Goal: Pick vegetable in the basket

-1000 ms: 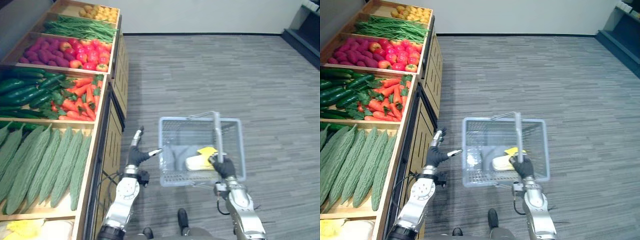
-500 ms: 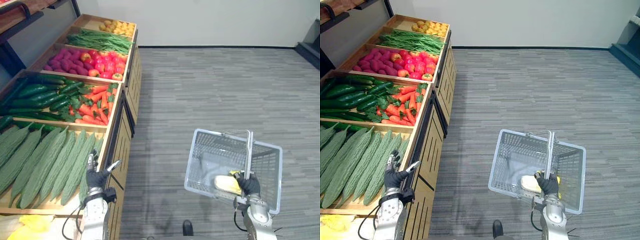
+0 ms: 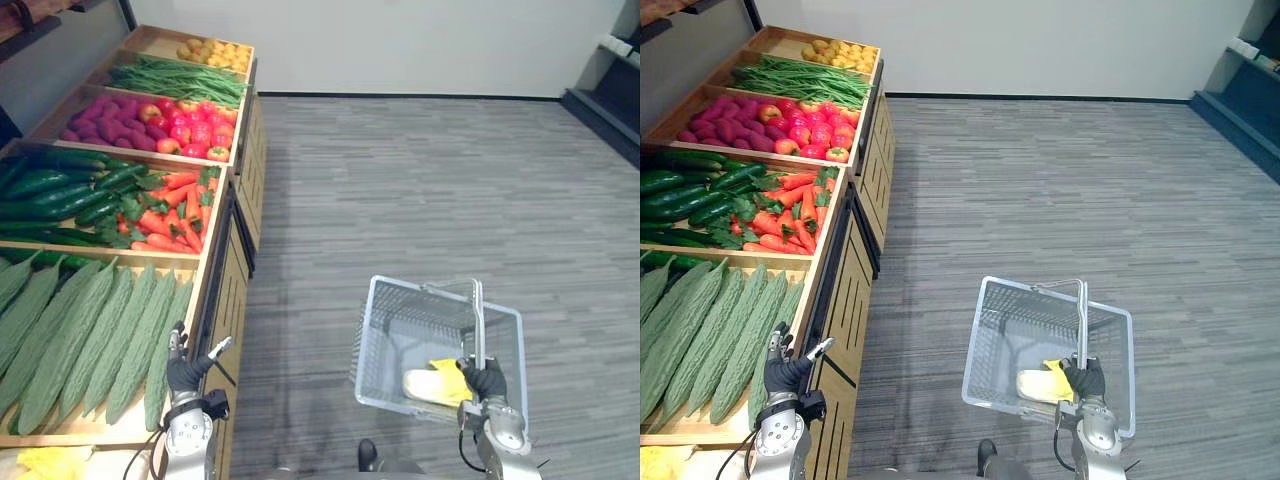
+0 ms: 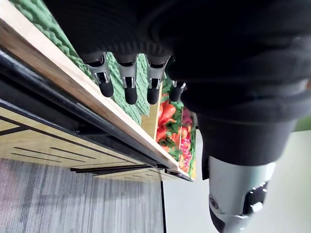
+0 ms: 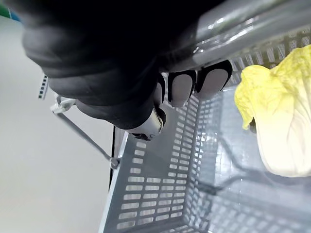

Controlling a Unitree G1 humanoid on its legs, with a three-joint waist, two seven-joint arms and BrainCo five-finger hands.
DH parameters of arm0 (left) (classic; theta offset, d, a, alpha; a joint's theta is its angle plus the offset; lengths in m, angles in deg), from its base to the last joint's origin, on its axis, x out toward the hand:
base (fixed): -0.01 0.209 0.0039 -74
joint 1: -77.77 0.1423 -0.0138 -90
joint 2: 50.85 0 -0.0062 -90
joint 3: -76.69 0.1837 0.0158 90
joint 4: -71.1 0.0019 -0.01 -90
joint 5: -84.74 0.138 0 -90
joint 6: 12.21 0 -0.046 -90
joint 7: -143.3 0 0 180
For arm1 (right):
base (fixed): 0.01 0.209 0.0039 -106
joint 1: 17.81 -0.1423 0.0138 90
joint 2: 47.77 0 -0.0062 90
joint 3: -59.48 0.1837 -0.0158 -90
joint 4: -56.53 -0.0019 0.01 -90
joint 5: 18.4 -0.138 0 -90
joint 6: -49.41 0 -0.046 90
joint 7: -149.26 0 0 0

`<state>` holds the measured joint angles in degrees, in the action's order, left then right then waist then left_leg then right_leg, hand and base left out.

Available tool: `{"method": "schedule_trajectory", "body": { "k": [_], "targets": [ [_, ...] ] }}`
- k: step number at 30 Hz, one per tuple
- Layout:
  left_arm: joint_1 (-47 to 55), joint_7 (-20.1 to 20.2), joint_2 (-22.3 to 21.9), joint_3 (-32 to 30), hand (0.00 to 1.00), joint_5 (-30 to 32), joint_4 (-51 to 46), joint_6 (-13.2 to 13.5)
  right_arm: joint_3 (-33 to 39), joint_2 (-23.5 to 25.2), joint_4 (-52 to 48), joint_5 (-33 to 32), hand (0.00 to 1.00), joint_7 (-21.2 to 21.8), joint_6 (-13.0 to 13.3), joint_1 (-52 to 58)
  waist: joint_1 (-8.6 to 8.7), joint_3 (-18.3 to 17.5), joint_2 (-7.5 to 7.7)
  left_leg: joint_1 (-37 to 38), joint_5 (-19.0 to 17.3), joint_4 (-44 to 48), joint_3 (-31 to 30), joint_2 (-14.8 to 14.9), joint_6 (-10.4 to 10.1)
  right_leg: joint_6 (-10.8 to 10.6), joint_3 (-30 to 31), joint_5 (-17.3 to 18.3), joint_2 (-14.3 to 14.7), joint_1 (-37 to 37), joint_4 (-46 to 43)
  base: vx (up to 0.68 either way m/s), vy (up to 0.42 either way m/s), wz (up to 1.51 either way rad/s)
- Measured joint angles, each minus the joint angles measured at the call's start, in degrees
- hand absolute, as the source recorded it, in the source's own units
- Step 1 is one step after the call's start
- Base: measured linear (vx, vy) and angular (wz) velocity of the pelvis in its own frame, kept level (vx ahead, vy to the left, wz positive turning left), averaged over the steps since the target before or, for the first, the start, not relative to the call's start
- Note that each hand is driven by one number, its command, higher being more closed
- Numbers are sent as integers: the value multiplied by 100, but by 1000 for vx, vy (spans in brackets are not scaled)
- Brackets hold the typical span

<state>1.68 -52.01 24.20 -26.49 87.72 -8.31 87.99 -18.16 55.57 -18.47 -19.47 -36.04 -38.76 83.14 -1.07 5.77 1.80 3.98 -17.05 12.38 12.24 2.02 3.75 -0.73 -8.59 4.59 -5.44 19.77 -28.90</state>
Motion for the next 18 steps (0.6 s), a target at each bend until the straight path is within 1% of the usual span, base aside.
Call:
{"method": "schedule_trajectory", "body": {
  "k": [1, 2, 3, 4, 5, 6, 7, 8, 9, 10, 11, 12, 13, 14, 15, 16, 17, 18],
  "targets": [
    [-11, -4, 30, 16, 0, 1, -6, 1, -7, 1, 0, 0, 100, 0, 0, -27, 8, 2, 8, 10, -32, -1, -20, 8, -20, 1, -78, -8, -46, 50, 189, 292, -29, 7],
    [-63, -3, 90, 44, 0, 0, -4, 1, 8, -12, -1, -3, 100, -6, 0, -101, 27, 8, 13, 22, -99, -15, -99, 29, -80, -60, -91, -119, -71, 126, 790, 292, -63, 23],
    [-175, -9, 112, 71, 0, 0, -1, 1, 55, -35, 0, -4, 100, -25, 0, -147, 41, 37, -8, 88, -177, -34, -188, 70, -157, -228, -34, -435, -62, 159, 1471, 420, -121, 31],
    [-238, -18, 110, 91, 0, 0, 0, 1, 77, -55, 0, -5, 100, -39, 0, -153, 47, 57, -33, 135, -222, -32, -260, 98, -216, -284, 18, -639, -52, 155, 1799, 441, -149, 48],
    [-361, -42, 114, 133, 0, 7, 2, 2, 101, -91, 0, -5, 100, -77, -1, -152, 61, 72, -40, 285, -286, -44, -427, 123, -350, -397, 266, -1031, -45, 151, 2369, 468, -171, 66],
    [-434, -72, 116, 150, 0, 12, 2, 11, 105, -109, -1, -5, 100, -82, -1, -153, 139, 75, -3, 411, -365, -57, -541, 135, -460, -429, 474, -1204, -77, 136, 2580, 634, -287, 97],
    [-460, -119, 124, 171, 0, 58, 42, 13, 74, -149, 1, 0, 100, -75, -4, -157, 204, 97, -19, 687, -533, -41, -796, 260, -684, -343, 685, -1914, -34, 47, 2375, 545, -283, 72],
    [-492, -119, 48, 205, 0, 73, 119, -1, 61, -248, 3, 1, 100, -74, -5, -183, 187, 142, -262, 741, -538, 5, -881, 441, -722, -257, 586, -1660, 161, 44, 2126, 543, -275, 40],
    [-480, -115, 15, 238, 0, 106, 86, -7, 30, -270, 1, 0, 100, -74, -4, -214, 154, 137, -356, 704, -438, 135, -955, 604, -891, -174, 501, -1567, 235, 66, 1917, 416, -225, 20],
    [-491, -111, -91, 202, 0, 167, 37, 11, -21, -267, -11, -8, 100, -34, -5, -248, 173, 129, -438, 549, -189, 666, -1232, 726, -1073, -44, 314, -1191, 322, 39, 1613, 523, -302, 25],
    [-485, -112, -165, 171, 0, 168, -15, 26, -76, -266, -24, -20, 100, 20, -5, -254, 154, 132, -443, 353, 55, 1257, -1385, 806, -1131, 46, 213, -974, 383, -86, 1512, 625, -386, 38],
    [-457, -109, -233, 168, 0, 166, -48, 27, -160, -278, -93, -20, 100, 57, -4, -223, 146, 135, -447, -78, 572, 2245, -1434, 941, -1133, 146, 93, -750, 483, -352, 1512, 698, -417, 37],
    [-375, -97, -278, 170, 0, 154, -59, 29, -262, -288, -218, -36, 100, 70, -2, -182, 135, 149, -451, -660, 1390, 3543, -1256, 1246, -1084, 246, -38, -568, 597, -806, 1711, 487, -279, 32],
    [-366, -95, -282, 175, 0, 149, -58, 28, -275, -289, -245, -42, 100, 68, -2, -177, 134, 153, -456, -756, 1391, 3790, -1171, 1330, -1067, 263, -51, -557, 622, -894, 1771, 457, -246, 22],
    [-359, -93, -296, 179, 0, 119, -60, 29, -286, -279, -326, -57, 100, 53, 4, -163, 81, 163, -452, -1099, 1286, 4503, -826, 1540, -951, 316, -73, -524, 681, -1266, 2022, 261, -125, 7],
    [-344, -93, -316, 180, 0, 110, -80, 28, -293, -276, -403, -59, 100, 46, 7, -149, 19, 179, -441, -1329, 1185, 4772, -531, 1599, -817, 347, -67, -501, 682, -1502, 2184, 473, -200, 13],
    [-245, -94, -336, 174, 0, 106, -223, 30, -323, -265, -543, -65, 100, 40, 7, -147, -2, 205, -444, -1619, 1041, 4822, -186, 1612, -686, 392, -89, -451, 664, -1805, 2406, 365, -121, 13],
    [-202, -94, -337, 170, 0, 104, -292, 32, -322, -258, -602, -67, 100, 39, 7, -150, -13, 223, -420, -1718, 918, 4731, -3, 1599, -689, 397, -100, -419, 643, -1931, 2492, 338, -88, 19]
  ]
}}
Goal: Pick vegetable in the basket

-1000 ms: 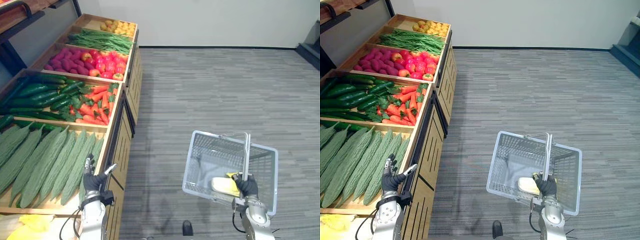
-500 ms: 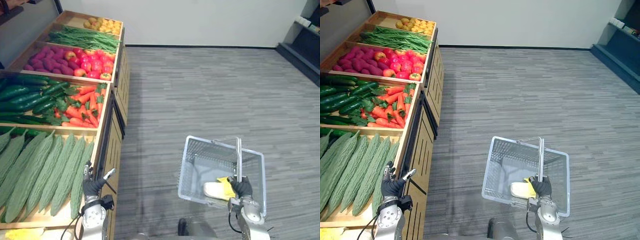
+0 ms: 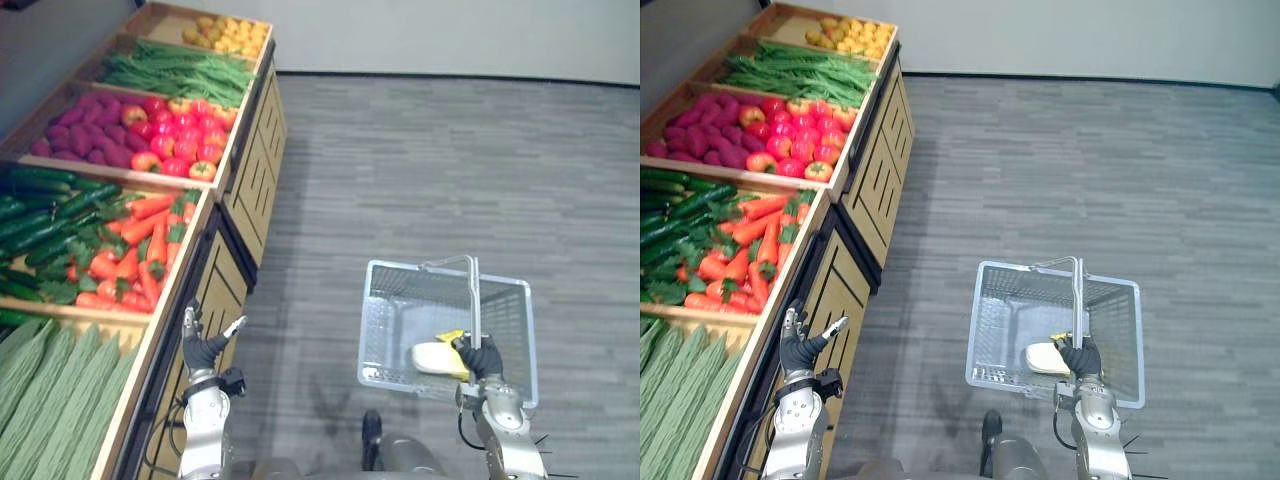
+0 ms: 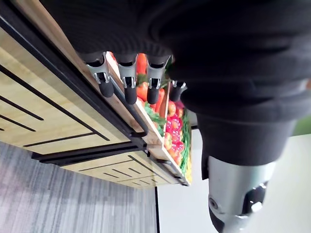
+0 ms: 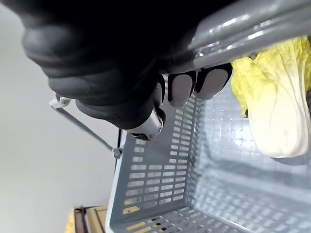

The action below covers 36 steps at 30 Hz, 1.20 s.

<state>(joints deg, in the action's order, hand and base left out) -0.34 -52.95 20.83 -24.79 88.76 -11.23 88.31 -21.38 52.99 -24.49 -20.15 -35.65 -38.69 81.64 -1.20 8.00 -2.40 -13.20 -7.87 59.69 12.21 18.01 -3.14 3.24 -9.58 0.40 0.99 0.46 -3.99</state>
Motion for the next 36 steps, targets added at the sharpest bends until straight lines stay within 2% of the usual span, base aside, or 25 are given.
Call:
{"method": "schedule_trajectory", "body": {
  "k": [2, 4, 5, 6, 7, 8, 9, 11, 13, 14, 15, 17, 19, 21, 23, 24, 25, 26, 27, 29, 30, 31, 35, 36],
  "targets": [
    [83, 1, -6, -23, 0, -3, -169, 8, 12, 9, -167, 1, 100, -6, 21, -5, -32, 23, -2, -209, -307, -864, 659, -57, 60, -16, -144, 179, -102, -330, 148, 264, 8, 35],
    [61, 4, -64, -35, 0, -2, -239, 7, 56, -18, -182, 2, 100, -15, 25, -18, -96, 37, -9, -319, -365, -1834, 1195, -159, 155, -126, -290, 375, -255, -546, 161, 283, 59, 52],
    [65, 6, -111, -10, 0, 5, -312, 13, 130, -38, -181, 8, 100, -37, 24, -11, -105, 26, -25, -284, -303, -2551, 1540, -266, 95, -240, -441, 482, -348, -650, 198, 279, 113, 62],
    [74, 9, -111, -7, 0, 8, -337, 20, 179, -98, -161, 11, 100, -47, 24, -10, -119, -37, -121, -272, -165, -3329, 1885, -336, -48, -374, -560, 618, -374, -730, 217, 356, 167, 55],
    [88, 8, -111, -22, 0, 10, -337, 21, 183, -149, -140, 15, 100, -47, 24, -13, -122, -88, -195, -248, -51, -3670, 1994, -370, -37, -444, -585, 701, -354, -740, 201, 413, 208, 38],
    [93, 10, -100, -57, 0, 10, -301, 15, 179, -197, -38, 26, 100, -48, 22, -43, -125, -134, -234, -149, 321, -3961, 2081, -510, 713, -584, -588, 837, -423, -832, 173, 481, 221, 23],
    [118, 8, -108, -186, 0, 10, -301, 13, 140, -184, 36, 25, 100, -36, 21, -55, -134, -178, -61, -23, 250, -4129, 2107, -839, 828, -758, -622, 862, -671, -946, 173, 441, 179, 23],
    [124, 20, -113, -235, 0, 12, -298, 2, 164, -171, 208, 33, 100, -1, 0, -113, -126, -169, 74, 134, 83, -4155, 2113, -1111, 986, -905, -603, 907, -923, -995, -135, 451, 187, 35],
    [122, 72, -114, -236, 0, 12, -283, -3, 171, -169, 429, 71, 100, 26, -54, -152, -125, -165, 70, 467, -23, -4281, 1976, -1257, 988, -1013, -602, 960, -1145, -679, -1467, 448, 227, 51],
    [96, 94, -100, -220, 0, 11, -283, -5, 170, -106, 533, 85, 100, 34, -78, -119, -70, -148, 79, 810, -90, -4501, 1694, -1397, 969, -1062, -566, 728, -1334, -293, -2841, 536, 178, 107],
    [46, 95, -26, -134, 0, 13, -277, -6, 152, -14, 581, 95, 100, 79, -83, -54, 59, -134, 128, 1119, -121, -4669, 1354, -1515, 968, -921, -249, 917, -1321, 23, -3895, 447, 129, 124],
    [13, 94, -25, -11, 0, 16, -288, -6, 144, 71, 567, 119, 100, 125, -83, -4, 121, -129, 133, 1398, -135, -4802, 975, -1573, 961, -788, 79, 1133, -1124, 358, -4357, 366, 0, 124],
    [-75, 92, -23, 142, 0, 19, -319, -7, 145, 167, 346, 114, 100, 128, -82, 109, 171, -130, 136, 1607, -192, -4883, 385, -1600, 891, -582, 392, 1302, -802, 825, -4209, 347, -89, 159],
    [-150, 85, -28, 277, 0, 20, -386, -7, 169, 201, -16, 90, 100, 128, -76, 286, 202, -131, 152, 1602, -294, -4778, -204, -1600, 804, -558, 778, 1381, -575, 1183, -3613, 296, -192, 166],
    [-232, 62, -21, 478, 0, 76, -480, -7, 291, 214, -355, 5, 100, 92, -40, 524, 208, -85, 209, 1550, -684, -4236, -991, -1558, 588, -568, 1513, 1314, -315, 1306, -2673, 302, -296, 172],
    [-226, 51, -13, 517, 0, 109, -554, -6, 320, 220, -390, 7, 100, 74, -40, 615, 201, -95, 247, 1438, -843, -4012, -1183, -1561, 504, -556, 1729, 1191, -273, 1252, -2366, 243, -348, 181],
    [-220, 29, 107, 606, 0, 135, -785, -1, 396, 271, -401, 18, 100, 42, -14, 828, 200, -124, 491, 1280, -1181, -3535, -1524, -1695, 288, -808, 2159, 593, -313, 1163, -1864, 302, -422, 155],
    [-179, -14, 73, 691, 0, 186, -783, -12, 489, 170, -318, 29, 100, 7, -38, 935, 146, -111, 411, 1231, -1319, -3316, -1756, -1558, 196, -790, 1829, 791, -242, 1108, -2079, 264, -336, 147],
    [-165, -21, 67, 749, 0, 247, -784, -18, 583, 154, -342, 28, 100, -8, -37, 1005, 122, -187, 275, 1171, -1303, -3303, -1809, -1466, 172, -736, 1633, 823, -235, 1085, -2067, 245, -296, 120],
    [-224, -17, 30, 918, 0, 406, -948, -13, 922, 146, -363, 27, 100, -48, -40, 1154, 52, -207, 161, 1045, -1157, -3498, -1923, -1290, -64, -643, 1193, 837, -238, 1093, -1970, 185, -260, 102],
    [-269, -21, 19, 917, 0, 486, -1023, -8, 1035, 154, -361, 22, 100, -64, -42, 1211, 27, -209, 138, 1007, -1018, -3747, -1967, -1229, -173, -607, 1044, 823, -243, 1094, -1952, 98, -203, 68],
    [-302, -27, 26, 907, 0, 531, -1036, -7, 1061, 158, -361, 18, 100, -79, -43, 1254, 27, -213, 132, 1002, -949, -3822, -1977, -1208, -196, -587, 956, 810, -261, 1084, -1943, 35, -169, 68],
    [-450, -38, 88, 873, 0, 577, -1044, -6, 1191, 198, -293, -113, 100, -121, -40, 1352, 32, -229, 105, 762, -668, -3968, -2097, -1177, -218, -499, 528, 748, -331, 967, -1651, -38, -94, 58],
    [-503, -36, 176, 874, 0, 577, -1032, -6, 1233, 259, -206, -213, 100, -121, -30, 1342, 31, -216, 143, 659, -591, -3978, -2161, -1198, -201, -491, 389, 739, -380, 964, -1614, -92, -46, 68]
  ]
}}
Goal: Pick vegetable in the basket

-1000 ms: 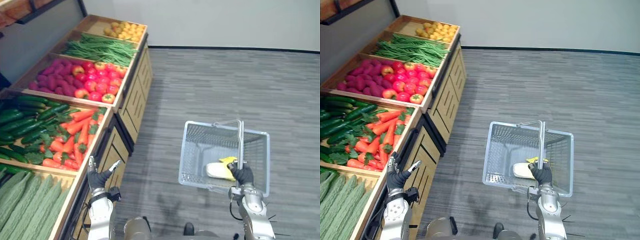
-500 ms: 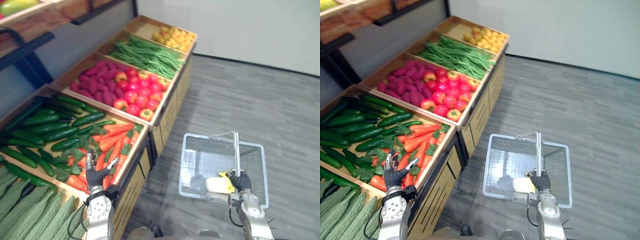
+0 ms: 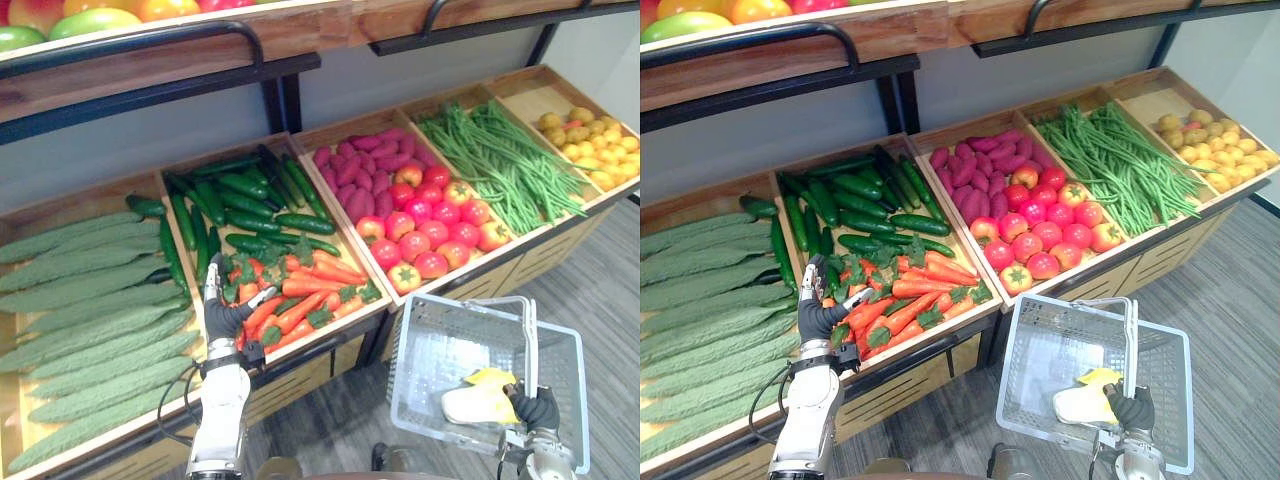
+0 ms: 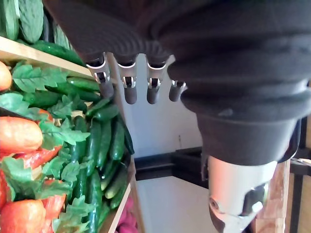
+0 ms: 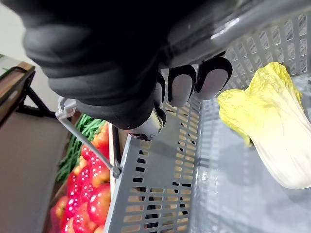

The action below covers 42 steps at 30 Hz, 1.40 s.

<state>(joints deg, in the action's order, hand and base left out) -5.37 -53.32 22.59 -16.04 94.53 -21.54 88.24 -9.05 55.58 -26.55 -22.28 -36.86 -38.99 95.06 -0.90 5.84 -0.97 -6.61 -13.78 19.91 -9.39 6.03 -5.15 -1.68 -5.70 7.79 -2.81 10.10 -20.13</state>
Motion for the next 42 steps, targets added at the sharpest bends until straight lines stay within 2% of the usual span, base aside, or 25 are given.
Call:
{"method": "schedule_trajectory", "body": {
  "k": [2, 3, 4, 5, 6, 8, 11, 15, 16, 22, 25, 27, 35, 42],
  "targets": [
    [-93, 6, 179, 4, 0, 5, 24, -2, 62, 69, 231, -123, 100, -16, 12, -32, 12, -3, 60, -156, 141, -98, 40, -6, 96, 3, -249, -32, -92, -2, 68, -120, -43, 79],
    [-152, 4, 323, -7, 0, 15, 26, -2, 134, 141, 389, -218, 100, -35, 17, -76, 13, -10, 114, -180, 217, -285, 341, 100, 249, 13, -382, -102, -186, -23, 166, -124, -23, 74],
    [-187, 5, 390, -7, 0, 48, 26, -2, 172, 176, 439, -248, 100, -45, 17, -88, 12, -4, 130, -169, 260, -407, 624, 212, 299, 9, -447, -132, -202, -51, 236, -117, -42, 70],
    [-262, -1, 495, -13, 0, 150, 54, -2, 223, 182, 543, -306, 100, -62, 19, -102, 37, 0, 155, -117, 355, -657, 1060, 344, 217, -14, -547, -170, -270, -85, 367, -119, -46, 55],
    [-378, -2, 557, -5, 0, 273, 127, -2, 282, 153, 609, -367, 100, -112, 19, -109, 22, 3, 139, -67, 522, -845, 1296, 399, 16, -45, -570, -158, -314, -86, 448, -113, -31, 40],
    [-439, -3, 679, -8, 0, 450, 160, -2, 272, 129, 637, -414, 100, -129, 19, -125, 23, -5, 110, -7, 835, -1075, 1411, 398, -11, -96, -470, -184, -296, -88, 515, -78, 47, 6],
    [-652, 0, 936, 82, 0, 785, 400, -9, 181, 128, 637, -448, 100, -123, 26, -158, 42, -9, 122, 95, 1106, -1357, 1654, 380, -52, -206, -173, -277, -246, -79, 670, -25, 57, -7],
    [-717, 0, 1185, 82, 0, 1152, 738, -71, 81, 122, 687, -447, 100, -109, 63, -254, 123, -40, 226, 168, 1301, -1608, 1847, 353, -102, -257, 8, -483, -228, -73, 893, 34, 53, -19],
    [-804, -1, 1227, 81, 0, 1356, 1021, -142, 45, 112, 809, -447, 100, -94, 88, -295, 157, -41, 284, 235, 1355, -1716, 1923, 330, -126, -204, 86, -548, -229, -71, 933, 54, 37, -10],
    [-1261, -42, 1231, 146, 0, 1749, 1805, -384, 24, 94, 989, -444, 100, -4, 105, -373, 200, -37, 292, 267, 1388, -1798, 2065, 306, -146, -197, 265, -552, -207, 35, 934, 43, 14, -14],
    [-1642, -137, 1308, 256, 0, 2008, 2402, -542, -132, 63, 992, -445, 100, -3, 155, -493, 336, -3, 314, 189, 1397, -1803, 2110, 319, -158, -172, 352, -568, -167, 173, 916, -1, -11, -15],
    [-1959, -161, 1319, 302, 0, 2214, 2854, -638, -227, -32, 992, -446, 100, -4, 222, -581, 335, 48, 318, 115, 1399, -1801, 2224, 341, -162, -156, 495, -594, -119, 327, 908, -25, -14, -28],
    [-2907, -344, 1521, 754, 0, 2563, 3625, -746, -276, -237, 977, -462, 100, -46, 441, -868, 347, 512, 379, -88, 1428, -1786, 2316, 404, -200, -99, 589, -644, -36, 626, 811, -15, -20, -8],
    [-3382, -608, 1527, 936, 0, 3173, 3933, -809, -451, -346, 959, -585, 100, -149, 488, -867, 350, 709, 418, -124, 1425, -1780, 2406, 409, -203, -101, 662, -647, -25, 718, 802, 0, -2, -5]
  ]
}}
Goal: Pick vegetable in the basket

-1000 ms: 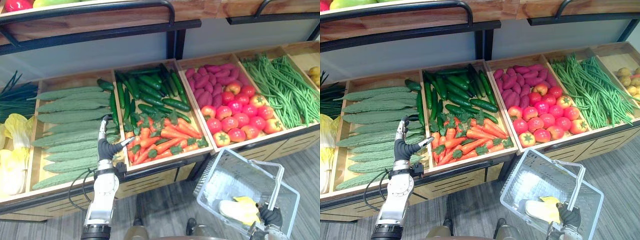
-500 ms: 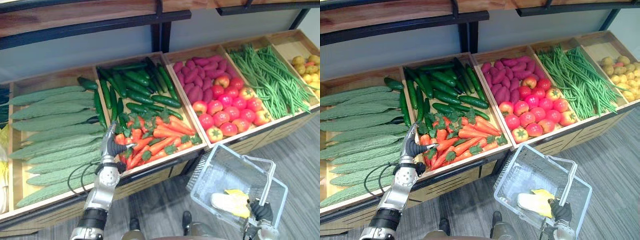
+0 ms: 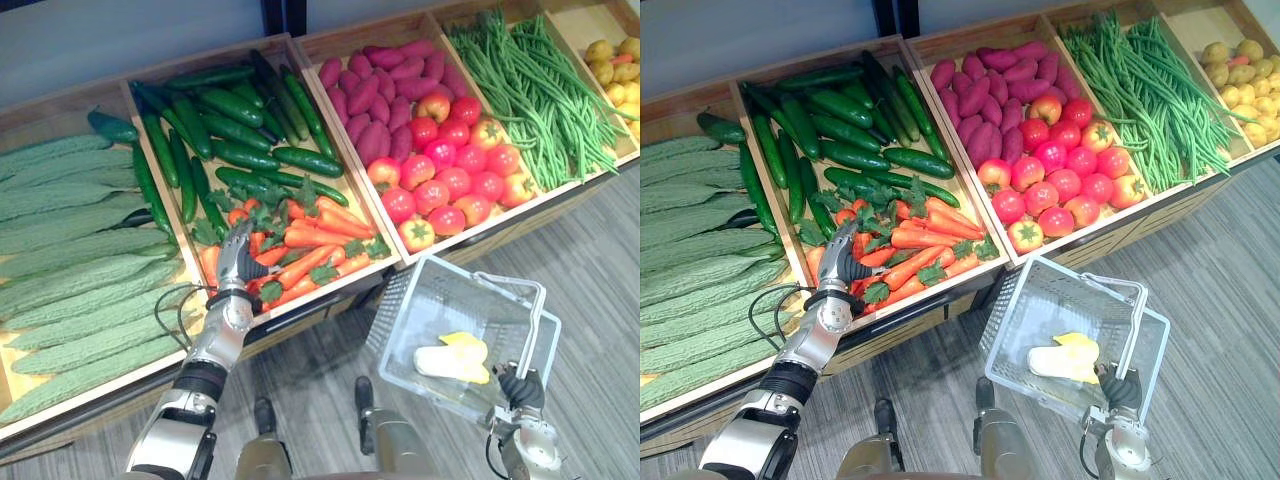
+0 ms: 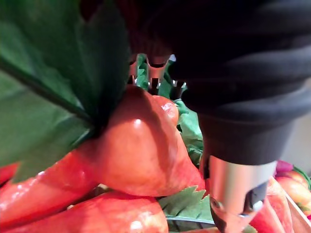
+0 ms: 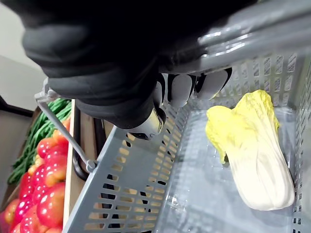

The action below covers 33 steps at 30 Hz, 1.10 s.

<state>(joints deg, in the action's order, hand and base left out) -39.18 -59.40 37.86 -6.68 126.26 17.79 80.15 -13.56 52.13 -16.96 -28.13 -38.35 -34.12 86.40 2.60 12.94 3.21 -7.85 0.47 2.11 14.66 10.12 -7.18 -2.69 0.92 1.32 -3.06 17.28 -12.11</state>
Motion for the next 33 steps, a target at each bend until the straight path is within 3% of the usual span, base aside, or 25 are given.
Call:
{"method": "schedule_trajectory", "body": {
  "k": [2, 3, 11, 14, 22, 27, 33],
  "targets": [
    [-66, -3, 4, 1, 0, 124, 11, -48, 0, 0, 0, -7, 100, 0, 0, 0, -10, 29, -5, -20, 0, 9, 23, 0, 0, -1, 29, -13, 3, 29, -1, -11, -5, -7],
    [-91, -3, 4, 3, 100, 192, 39, -69, -6, 0, 0, -43, 100, 0, 0, 0, -8, 37, -7, -19, 0, 12, 32, 0, 0, -3, 40, -16, 5, 32, -1, -8, -3, -5],
    [-201, 81, 11, 9, 100, 409, 281, -49, -14, 0, -47, -96, 100, 4, 0, -11, -21, 93, -42, -12, -4, -10, 44, -2, 1, -23, 68, -29, 5, 31, 5, -10, -3, -1],
    [-224, 142, -5, 9, 100, 402, 364, -2, -11, -2, -218, -96, 100, 1, -1, -9, -12, 243, -70, -9, -2, -19, 45, -2, 2, -31, 74, -41, 7, 31, 12, 0, 0, 0],
    [-213, 147, 15, -71, 100, 179, 352, -37, 15, 2, -218, -97, 100, -16, -1, 42, 37, 244, -73, 63, 1, -45, 50, -12, 2, -33, 116, -39, 15, -11, 18, 29, 3, -1],
    [38, 144, 9, -185, 100, 63, 24, -58, 4, 14, -209, -93, 100, 14, -2, 26, 127, 244, -87, 206, 1, -81, 39, -13, 3, -39, 122, -34, 21, -158, 52, 0, 0, 0],
    [694, 13, 5, -675, 100, -224, -1083, -184, 9, 81, -128, -88, 100, 20, -3, 22, 116, 232, -140, 269, 2, -120, -32, -23, 4, -74, 123, -3, 25, -218, 56, -14, -4, 2]
  ]
}}
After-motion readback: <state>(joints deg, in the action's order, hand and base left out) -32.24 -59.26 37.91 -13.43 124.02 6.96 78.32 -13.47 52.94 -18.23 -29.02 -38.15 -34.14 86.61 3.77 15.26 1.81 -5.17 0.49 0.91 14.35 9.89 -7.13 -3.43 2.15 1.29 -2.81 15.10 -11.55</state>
